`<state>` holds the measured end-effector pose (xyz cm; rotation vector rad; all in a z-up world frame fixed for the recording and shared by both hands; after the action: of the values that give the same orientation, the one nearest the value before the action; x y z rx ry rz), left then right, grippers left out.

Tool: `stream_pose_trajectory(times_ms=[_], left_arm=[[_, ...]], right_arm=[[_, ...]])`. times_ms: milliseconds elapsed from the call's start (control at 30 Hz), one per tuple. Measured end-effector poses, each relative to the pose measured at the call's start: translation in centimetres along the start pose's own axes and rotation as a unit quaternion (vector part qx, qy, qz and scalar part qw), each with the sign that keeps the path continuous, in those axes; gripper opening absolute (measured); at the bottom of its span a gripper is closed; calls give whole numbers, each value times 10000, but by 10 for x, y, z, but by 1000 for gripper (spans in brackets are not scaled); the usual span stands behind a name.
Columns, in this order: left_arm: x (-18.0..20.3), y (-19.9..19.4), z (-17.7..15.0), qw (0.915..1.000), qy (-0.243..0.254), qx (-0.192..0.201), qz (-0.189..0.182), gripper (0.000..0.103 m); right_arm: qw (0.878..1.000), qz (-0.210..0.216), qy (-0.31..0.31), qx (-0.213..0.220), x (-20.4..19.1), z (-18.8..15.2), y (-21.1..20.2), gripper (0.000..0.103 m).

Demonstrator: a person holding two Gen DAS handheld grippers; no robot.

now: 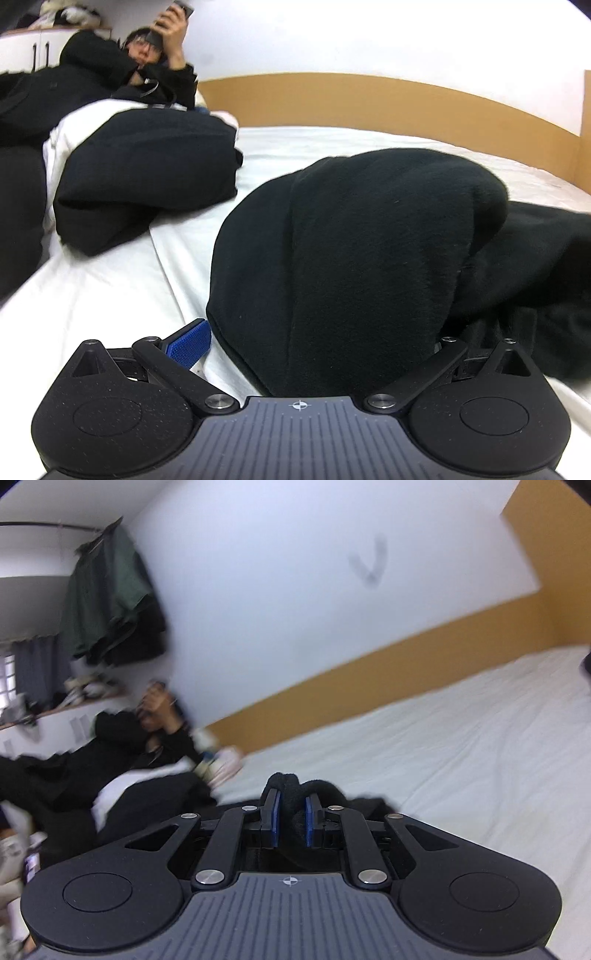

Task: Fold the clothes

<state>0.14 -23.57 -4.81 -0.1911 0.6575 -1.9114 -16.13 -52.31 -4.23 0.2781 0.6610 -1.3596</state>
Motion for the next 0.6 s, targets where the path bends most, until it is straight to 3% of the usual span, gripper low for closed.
stream_pose_trajectory(times_ms=[67,133,167,267,400,500,600], left_arm=[[0,-4,1,9998,77,147,-123,102],[-2,-6,1,9997,52,194,-171,102],[-4,-7,2,9997,16,174,-166,102],[-6,-16,8,9996,-46,178,-214,102],[-5,-38,27,9975,-333,250,-566,102],[9,-49,50,9935,-322,26,-1091,102],[32,-54,68,9871,-221,-246,-1566,102]], right_arm=[[9957,-92,-421,-820,-8,-18,7,16],[9778,-322,-1039,-1791,-13,-44,21,17],[9705,-414,-1219,-2040,-12,-53,24,20],[9675,-643,-1410,-1996,-8,-58,21,36],[9846,-1095,-427,-1294,17,-21,4,58],[9811,-1701,15,-919,35,-12,1,59],[9781,-1930,192,-752,44,-13,6,59]])
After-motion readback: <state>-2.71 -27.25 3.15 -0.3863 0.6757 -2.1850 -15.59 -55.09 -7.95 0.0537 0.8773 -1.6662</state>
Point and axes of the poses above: each gripper's, at about its wrist camera, not at the fingertips, and y roughly the way its jaws point, x to its right, z to its top, the point moved 3 cm from there along y, roughly the way its jaws point, and after that the axes turned 11 degrees about y, right-handed, at the moved point
